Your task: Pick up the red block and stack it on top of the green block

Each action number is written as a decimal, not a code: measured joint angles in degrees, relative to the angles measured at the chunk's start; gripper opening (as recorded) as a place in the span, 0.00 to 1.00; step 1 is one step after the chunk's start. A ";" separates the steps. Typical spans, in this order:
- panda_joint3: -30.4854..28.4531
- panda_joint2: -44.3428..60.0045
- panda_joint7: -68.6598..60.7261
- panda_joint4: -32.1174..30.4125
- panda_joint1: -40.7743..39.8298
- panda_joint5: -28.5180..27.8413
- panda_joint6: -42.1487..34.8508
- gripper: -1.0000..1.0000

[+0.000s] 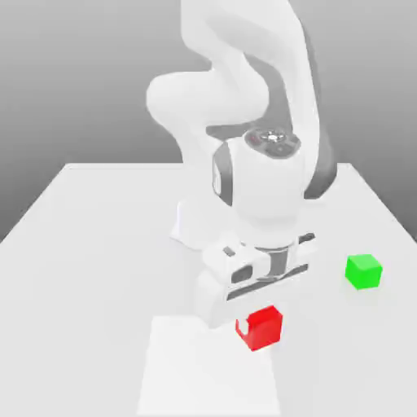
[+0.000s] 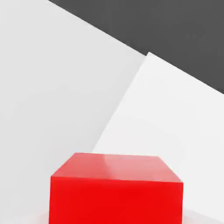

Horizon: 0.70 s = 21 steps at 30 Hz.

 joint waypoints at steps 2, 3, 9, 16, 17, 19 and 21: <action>1.68 -1.43 4.41 -0.67 3.35 0.56 -0.75 0.00; 2.71 -2.08 6.73 -1.00 4.73 0.86 -1.05 0.00; 6.96 -5.80 20.89 -3.01 14.98 2.76 -2.69 0.00; 14.94 -10.30 36.84 -5.32 22.89 5.91 -4.63 0.00; 16.30 -10.98 39.02 -5.65 24.06 6.52 -4.93 0.00; 18.80 -12.01 43.20 -6.21 25.96 7.16 -5.34 0.00; 20.14 -11.22 46.65 -6.33 25.43 4.50 -4.78 0.00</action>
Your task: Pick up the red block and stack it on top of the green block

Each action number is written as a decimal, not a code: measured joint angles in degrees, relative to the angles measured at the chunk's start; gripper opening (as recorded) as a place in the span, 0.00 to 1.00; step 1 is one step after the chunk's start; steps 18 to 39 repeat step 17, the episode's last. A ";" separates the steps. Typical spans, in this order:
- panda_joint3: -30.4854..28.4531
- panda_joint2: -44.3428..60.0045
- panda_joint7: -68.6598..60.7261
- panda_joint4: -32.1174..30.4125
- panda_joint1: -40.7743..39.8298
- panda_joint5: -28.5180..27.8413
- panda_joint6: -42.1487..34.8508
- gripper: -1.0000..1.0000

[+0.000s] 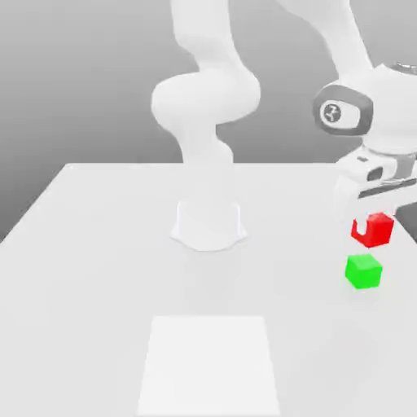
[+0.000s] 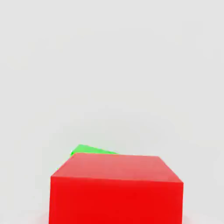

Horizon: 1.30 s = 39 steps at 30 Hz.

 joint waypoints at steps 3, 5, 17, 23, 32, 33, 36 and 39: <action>1.02 2.36 4.59 0.15 -1.97 -5.83 1.33 0.00; 0.99 4.09 7.40 0.31 -2.85 -9.75 2.26 0.00; 0.29 12.65 16.06 1.02 -5.04 -21.85 8.41 0.00; 0.29 12.65 16.06 1.02 -5.04 -21.85 8.41 0.00; 0.29 12.65 16.06 1.02 -5.04 -21.85 8.41 0.00; 0.29 12.65 16.06 1.02 -5.04 -21.85 8.41 0.00; 0.29 12.65 16.06 1.02 -5.04 -21.85 8.41 0.00; 0.29 12.65 16.06 1.02 -5.04 -21.85 8.41 0.00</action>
